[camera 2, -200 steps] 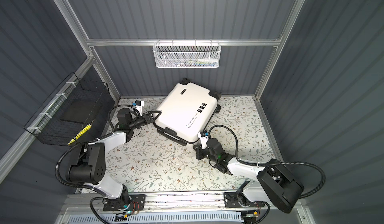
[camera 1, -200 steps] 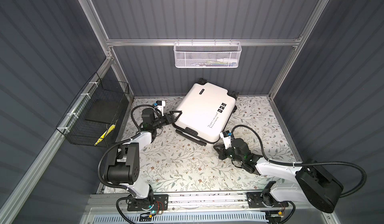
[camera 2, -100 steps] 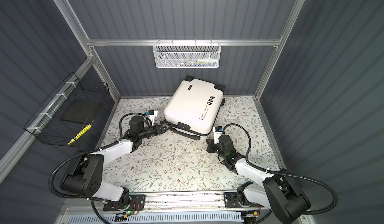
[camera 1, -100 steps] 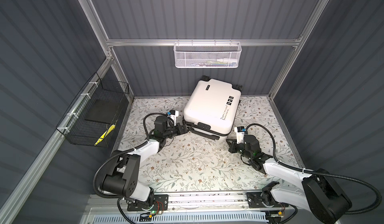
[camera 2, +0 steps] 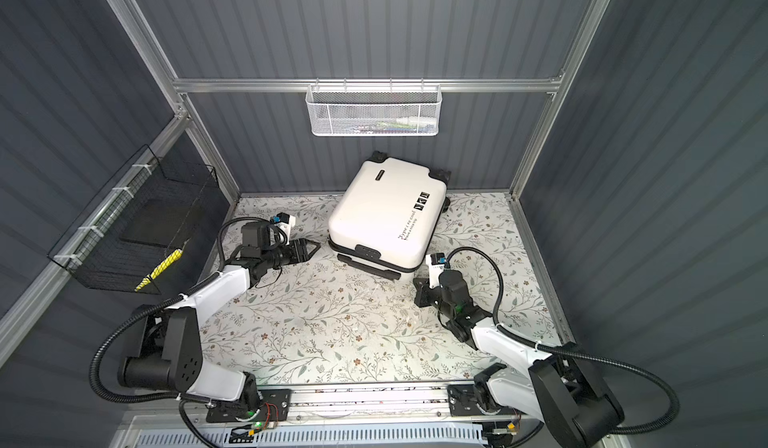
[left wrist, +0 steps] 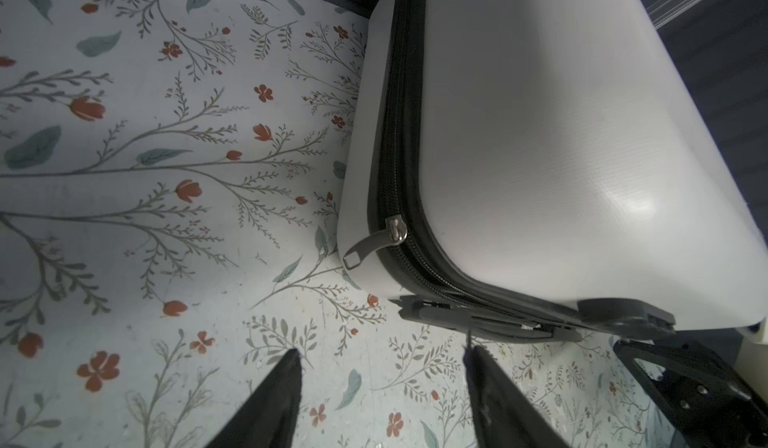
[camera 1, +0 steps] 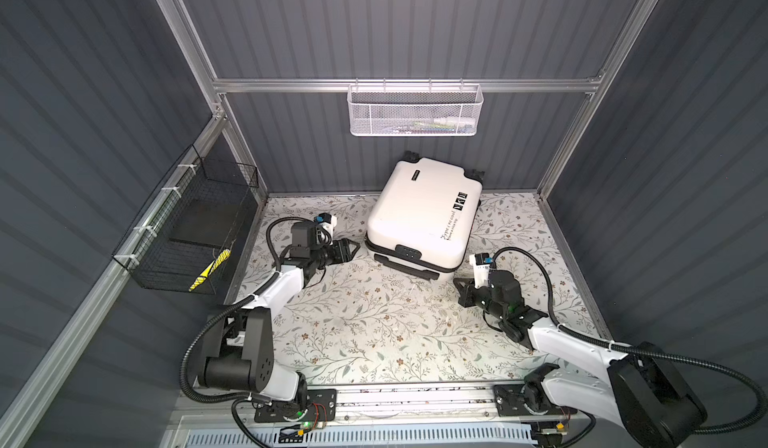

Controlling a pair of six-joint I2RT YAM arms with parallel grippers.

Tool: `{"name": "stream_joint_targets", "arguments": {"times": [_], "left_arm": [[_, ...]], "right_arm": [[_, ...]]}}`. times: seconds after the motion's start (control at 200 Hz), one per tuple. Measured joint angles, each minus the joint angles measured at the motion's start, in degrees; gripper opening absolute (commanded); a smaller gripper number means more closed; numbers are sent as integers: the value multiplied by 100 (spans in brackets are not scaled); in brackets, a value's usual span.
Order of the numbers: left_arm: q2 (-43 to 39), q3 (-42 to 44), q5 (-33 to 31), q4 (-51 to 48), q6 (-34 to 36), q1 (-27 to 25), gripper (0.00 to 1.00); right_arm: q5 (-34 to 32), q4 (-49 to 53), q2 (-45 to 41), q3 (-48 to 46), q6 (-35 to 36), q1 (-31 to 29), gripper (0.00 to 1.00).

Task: Pack the luggage
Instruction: 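Hold the pull with right gripper while left moves to the second zipper pull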

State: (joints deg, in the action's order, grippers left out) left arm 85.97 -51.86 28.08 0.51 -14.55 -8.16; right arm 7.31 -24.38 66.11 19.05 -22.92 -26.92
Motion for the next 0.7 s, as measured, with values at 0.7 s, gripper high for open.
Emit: {"name": "stream_joint_targets", "arguments": {"times": [0.7], "left_arm": [[754, 446, -763, 1482, 2723, -199, 66]], "right_arm": [[59, -234, 37, -98, -2, 15, 0]]}}
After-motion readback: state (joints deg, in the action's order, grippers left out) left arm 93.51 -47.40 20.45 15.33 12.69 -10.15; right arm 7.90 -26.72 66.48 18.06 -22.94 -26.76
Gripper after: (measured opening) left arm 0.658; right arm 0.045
